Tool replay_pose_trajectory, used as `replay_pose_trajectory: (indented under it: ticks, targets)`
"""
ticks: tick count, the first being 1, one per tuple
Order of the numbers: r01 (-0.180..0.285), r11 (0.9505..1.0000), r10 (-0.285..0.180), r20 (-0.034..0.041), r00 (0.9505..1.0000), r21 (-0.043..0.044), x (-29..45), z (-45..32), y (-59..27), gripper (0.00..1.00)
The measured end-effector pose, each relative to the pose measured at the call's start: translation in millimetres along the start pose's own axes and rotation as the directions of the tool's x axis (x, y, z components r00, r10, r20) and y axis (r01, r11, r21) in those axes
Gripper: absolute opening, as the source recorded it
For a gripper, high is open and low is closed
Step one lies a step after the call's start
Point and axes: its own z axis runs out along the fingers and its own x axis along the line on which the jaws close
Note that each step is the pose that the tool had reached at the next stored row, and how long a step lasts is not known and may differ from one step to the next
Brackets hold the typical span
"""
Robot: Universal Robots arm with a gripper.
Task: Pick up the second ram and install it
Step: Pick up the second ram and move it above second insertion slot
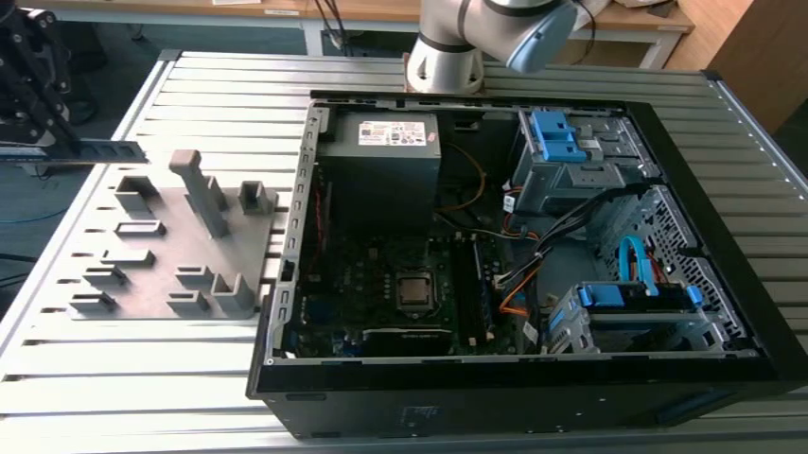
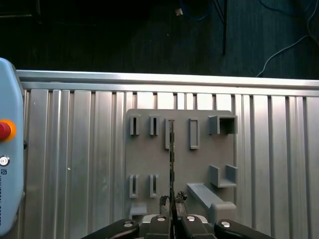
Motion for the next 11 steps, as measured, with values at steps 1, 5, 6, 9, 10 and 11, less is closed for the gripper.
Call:
replay_pose_trajectory:
  ticks: [1,5,6,9,10,11]
  targets:
    - [0.000,1.0000,0.000,0.0001,1.0000,0.0000,0.0,-0.1,-3.2,0.14]
    - [0.000,1.0000,0.000,-0.0001,1.0000,-0.0003,-0.1,-0.7,-15.9,0.14]
    - [0.000,1.0000,0.000,0.0000,1.0000,-0.0002,-0.2,-0.9,-19.0,0.14]
    - [0.000,1.0000,0.000,0.0000,1.0000,-0.0003,-0.2,-1.3,-27.9,0.14]
    - [0.000,1.0000,0.000,0.0000,1.0000,-0.0004,-0.3,-1.5,-31.2,0.14]
    - [0.000,1.0000,0.000,0.0000,1.0000,-0.0004,-0.3,-1.6,-34.1,0.14]
